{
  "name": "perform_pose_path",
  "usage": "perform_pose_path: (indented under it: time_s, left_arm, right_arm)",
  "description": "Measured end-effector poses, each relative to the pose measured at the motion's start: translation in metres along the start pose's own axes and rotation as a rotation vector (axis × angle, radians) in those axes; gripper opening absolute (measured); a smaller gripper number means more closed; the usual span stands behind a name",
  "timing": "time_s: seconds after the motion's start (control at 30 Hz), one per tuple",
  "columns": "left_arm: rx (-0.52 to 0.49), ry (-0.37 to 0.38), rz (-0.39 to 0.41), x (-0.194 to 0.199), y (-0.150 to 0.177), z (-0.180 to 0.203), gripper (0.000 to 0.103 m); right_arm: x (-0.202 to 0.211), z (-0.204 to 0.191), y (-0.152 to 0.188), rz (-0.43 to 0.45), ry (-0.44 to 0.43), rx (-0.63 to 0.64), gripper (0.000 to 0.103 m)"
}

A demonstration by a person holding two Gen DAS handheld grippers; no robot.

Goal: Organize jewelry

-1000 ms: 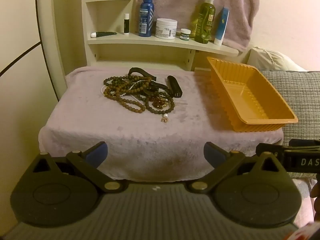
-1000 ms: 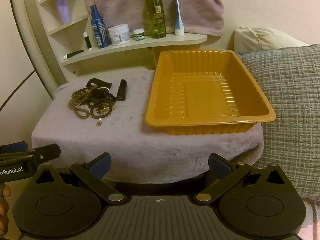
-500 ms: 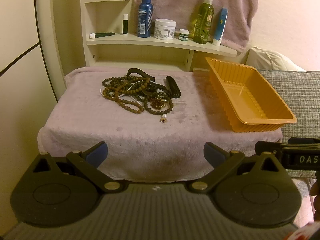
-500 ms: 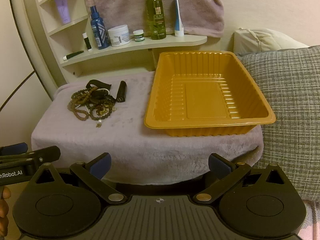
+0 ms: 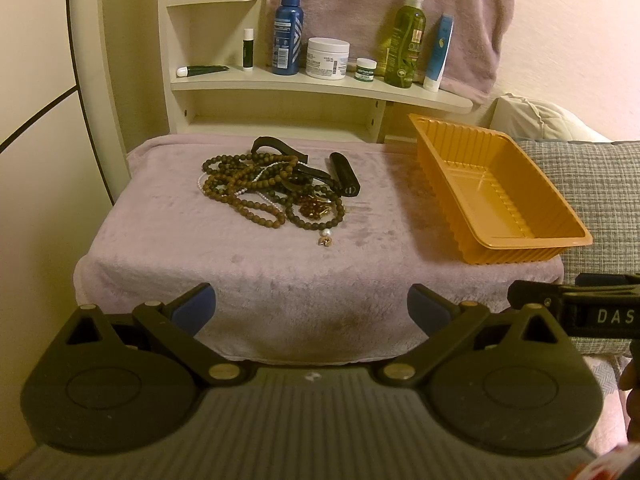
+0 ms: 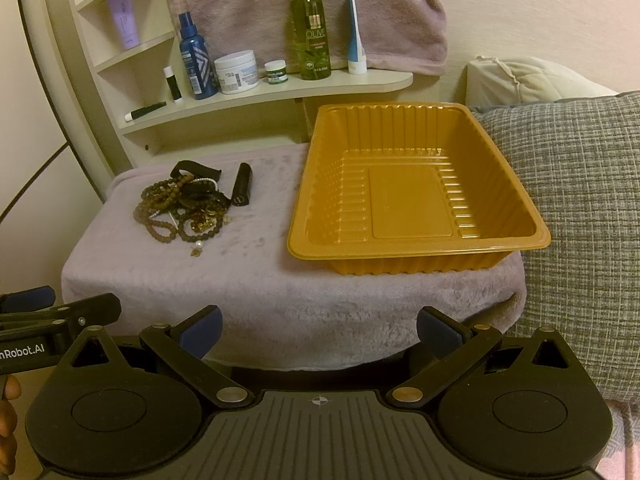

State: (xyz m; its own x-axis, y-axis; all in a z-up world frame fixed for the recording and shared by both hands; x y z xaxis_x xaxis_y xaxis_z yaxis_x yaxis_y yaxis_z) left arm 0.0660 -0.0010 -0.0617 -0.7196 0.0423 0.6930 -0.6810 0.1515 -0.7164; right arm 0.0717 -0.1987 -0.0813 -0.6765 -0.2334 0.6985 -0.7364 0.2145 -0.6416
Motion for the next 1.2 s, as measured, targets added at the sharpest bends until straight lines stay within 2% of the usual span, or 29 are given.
perform_pose_path:
  time_s: [1.2]
  left_arm:
    - [0.006,0.003,0.001,0.0000,0.0029,-0.0018,0.101]
  right_arm:
    - [0.0008,0.0003,0.0002,0.001,-0.001,-0.008,0.103]
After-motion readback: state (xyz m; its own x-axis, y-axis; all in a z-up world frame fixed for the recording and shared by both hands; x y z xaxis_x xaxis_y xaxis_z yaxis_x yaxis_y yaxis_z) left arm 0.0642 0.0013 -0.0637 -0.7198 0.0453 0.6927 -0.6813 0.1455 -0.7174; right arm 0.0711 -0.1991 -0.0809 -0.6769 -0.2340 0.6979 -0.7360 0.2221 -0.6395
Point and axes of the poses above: each gripper's, at about its wrist camera, not at the fingertips, and x roughly against the way its jaws point, z to its right, y to its underside, the point moved 9 cm from there along -x, roughly the way its jaws point, and after that the axes turned 13 degrees about -x, right-handed, at the moved point
